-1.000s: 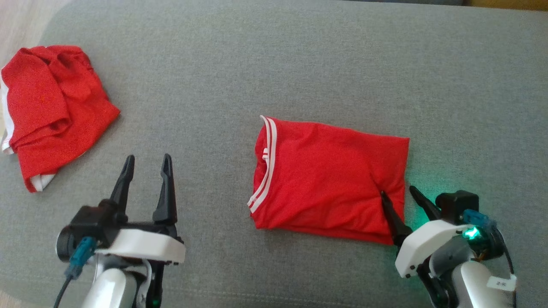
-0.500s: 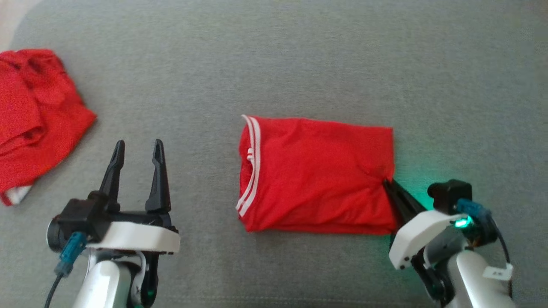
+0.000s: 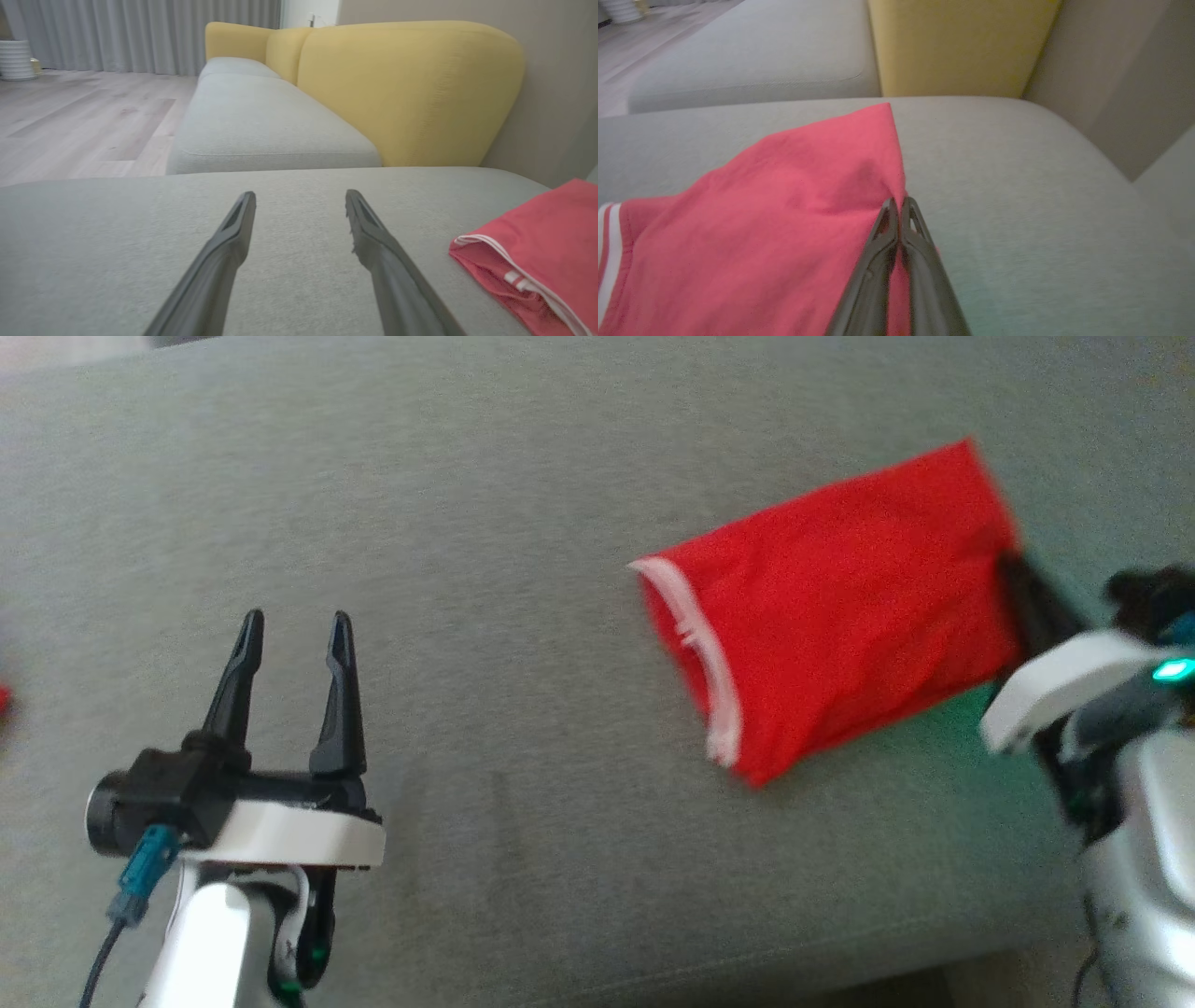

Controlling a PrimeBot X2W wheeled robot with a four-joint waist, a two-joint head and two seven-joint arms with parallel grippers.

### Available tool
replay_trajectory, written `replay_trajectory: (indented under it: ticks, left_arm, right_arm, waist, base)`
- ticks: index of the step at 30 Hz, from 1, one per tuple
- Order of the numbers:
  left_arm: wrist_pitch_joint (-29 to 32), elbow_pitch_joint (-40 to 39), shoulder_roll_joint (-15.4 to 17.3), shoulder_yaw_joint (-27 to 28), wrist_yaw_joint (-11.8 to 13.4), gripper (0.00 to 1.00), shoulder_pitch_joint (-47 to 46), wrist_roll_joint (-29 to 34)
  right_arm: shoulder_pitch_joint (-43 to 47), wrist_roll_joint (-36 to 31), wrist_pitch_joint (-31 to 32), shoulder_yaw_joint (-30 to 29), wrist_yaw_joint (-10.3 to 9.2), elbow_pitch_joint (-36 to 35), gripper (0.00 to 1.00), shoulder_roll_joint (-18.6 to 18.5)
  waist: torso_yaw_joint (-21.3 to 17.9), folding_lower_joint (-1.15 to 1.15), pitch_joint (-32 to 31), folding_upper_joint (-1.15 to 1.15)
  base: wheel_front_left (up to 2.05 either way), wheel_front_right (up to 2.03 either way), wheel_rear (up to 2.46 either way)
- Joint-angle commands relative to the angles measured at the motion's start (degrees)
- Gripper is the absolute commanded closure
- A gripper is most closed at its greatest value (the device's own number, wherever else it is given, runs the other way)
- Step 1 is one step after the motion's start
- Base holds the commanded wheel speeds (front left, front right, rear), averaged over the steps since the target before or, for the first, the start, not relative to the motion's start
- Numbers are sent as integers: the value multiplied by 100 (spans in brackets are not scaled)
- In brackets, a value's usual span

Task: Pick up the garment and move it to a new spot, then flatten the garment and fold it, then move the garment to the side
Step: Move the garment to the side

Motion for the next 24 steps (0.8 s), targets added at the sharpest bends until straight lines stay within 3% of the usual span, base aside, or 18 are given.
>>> replay_trajectory:
  ticks: [1,12,24]
  left_arm:
    - [-67,-217,119,208,-61,0,-267,70]
    - [-64,-175,286,55,-262,0,-710,182]
    - [-65,-142,332,-102,-362,0,-1062,245]
  right_arm:
    - [-466,40,-85,-104,37,-46,100,-214]
    - [-1449,-18,-241,-939,37,430,100,-793]
    - [-1718,-136,-148,-1684,37,419,100,-777]
  waist:
    - [-386,0,250,0]
    - [-640,0,853,0]
    - [-558,0,1302,0]
  base:
    - [0,0,0]
    - [0,0,0]
    - [0,0,0]
